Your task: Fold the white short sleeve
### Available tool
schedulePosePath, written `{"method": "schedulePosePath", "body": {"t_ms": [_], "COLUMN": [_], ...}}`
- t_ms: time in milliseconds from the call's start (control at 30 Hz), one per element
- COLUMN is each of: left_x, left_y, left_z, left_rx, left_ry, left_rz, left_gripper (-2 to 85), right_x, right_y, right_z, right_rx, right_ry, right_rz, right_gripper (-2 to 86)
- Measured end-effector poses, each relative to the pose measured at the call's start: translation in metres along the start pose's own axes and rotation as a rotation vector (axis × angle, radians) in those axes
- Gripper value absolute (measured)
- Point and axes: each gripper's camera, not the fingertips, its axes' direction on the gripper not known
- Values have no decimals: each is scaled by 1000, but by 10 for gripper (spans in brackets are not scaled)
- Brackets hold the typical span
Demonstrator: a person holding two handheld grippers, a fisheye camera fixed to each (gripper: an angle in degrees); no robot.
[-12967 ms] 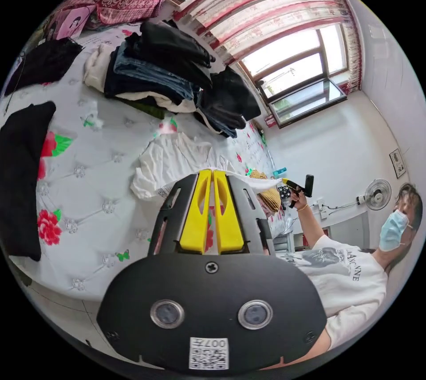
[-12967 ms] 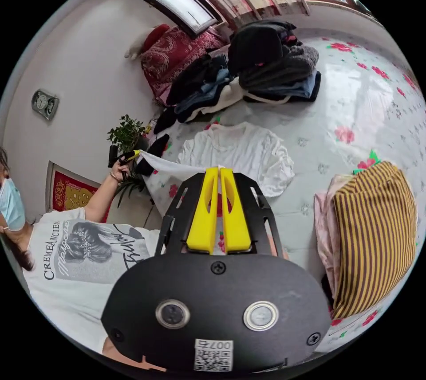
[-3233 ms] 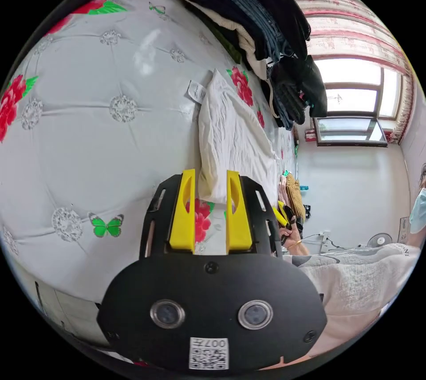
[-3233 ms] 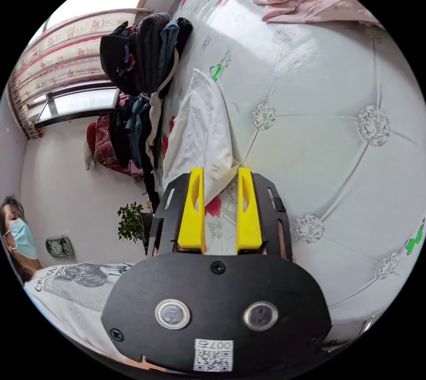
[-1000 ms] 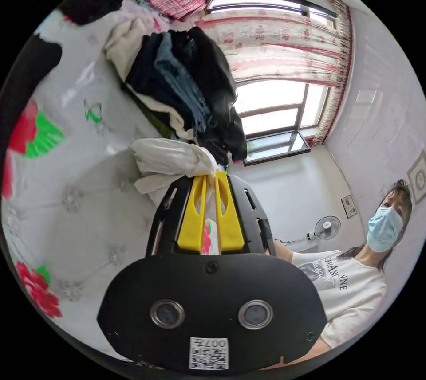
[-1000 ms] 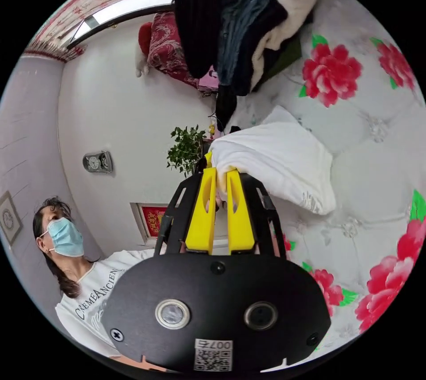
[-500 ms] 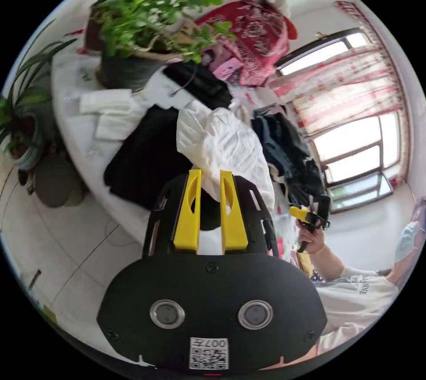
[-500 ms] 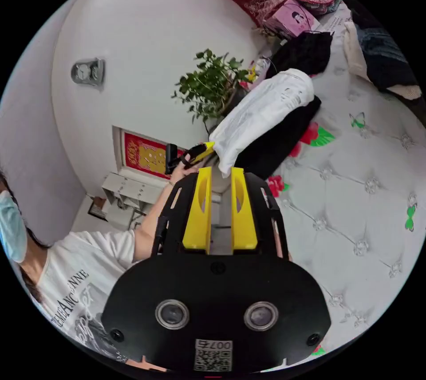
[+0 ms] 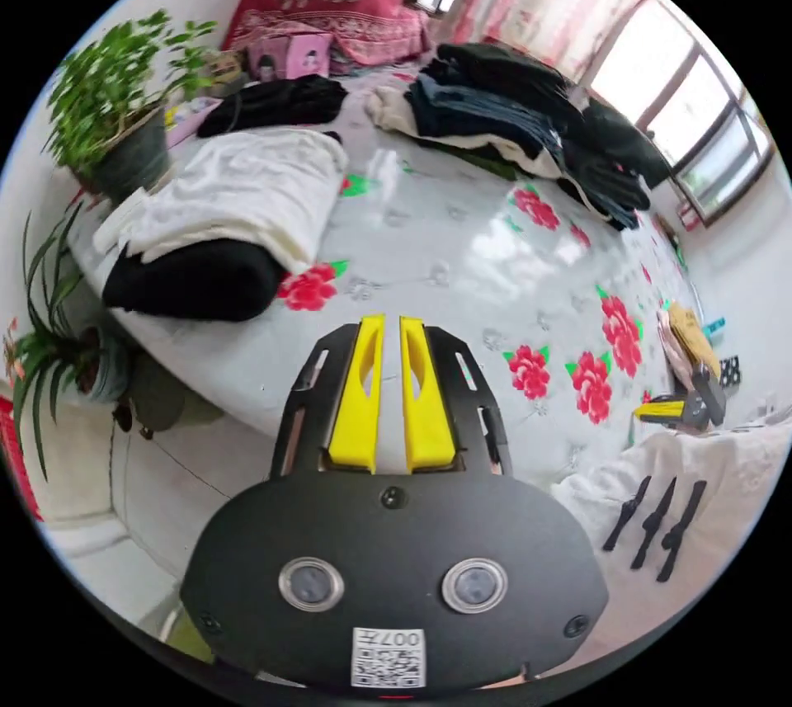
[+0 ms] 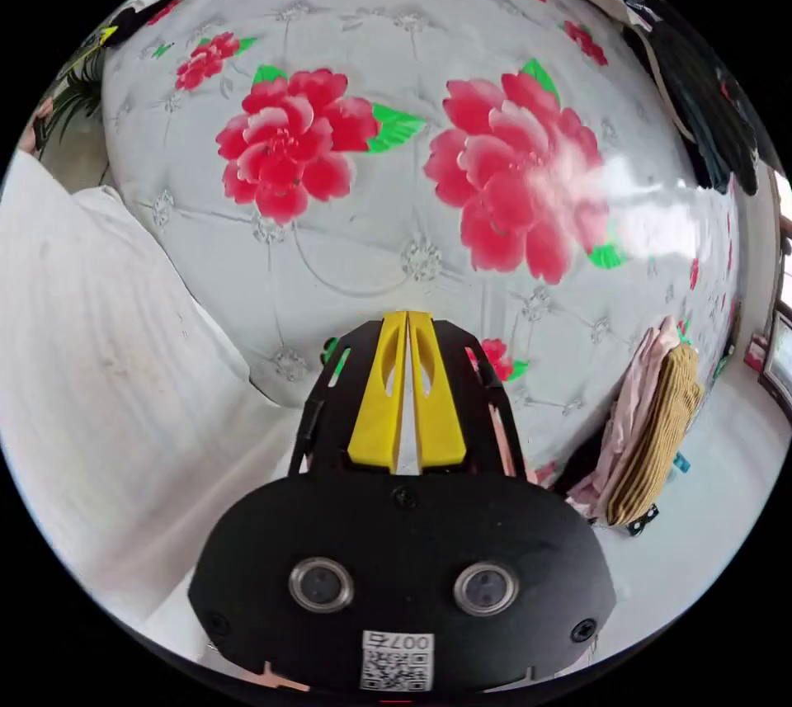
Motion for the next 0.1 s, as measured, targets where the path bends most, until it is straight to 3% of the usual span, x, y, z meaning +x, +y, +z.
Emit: {"method": "schedulePosePath", "body": {"t_ms": [100], "left_x": [76], "left_y": [-17], "left_z": [29], "left_rx": [-108], "left_ry": [22], "left_rz": [152], "left_gripper": [-7], "right_x": [-22], "right_y": [30], "right_z": [-7], "right_rx": [191], "right_ry": [41], "right_rz": [134], "right_gripper": [0]}}
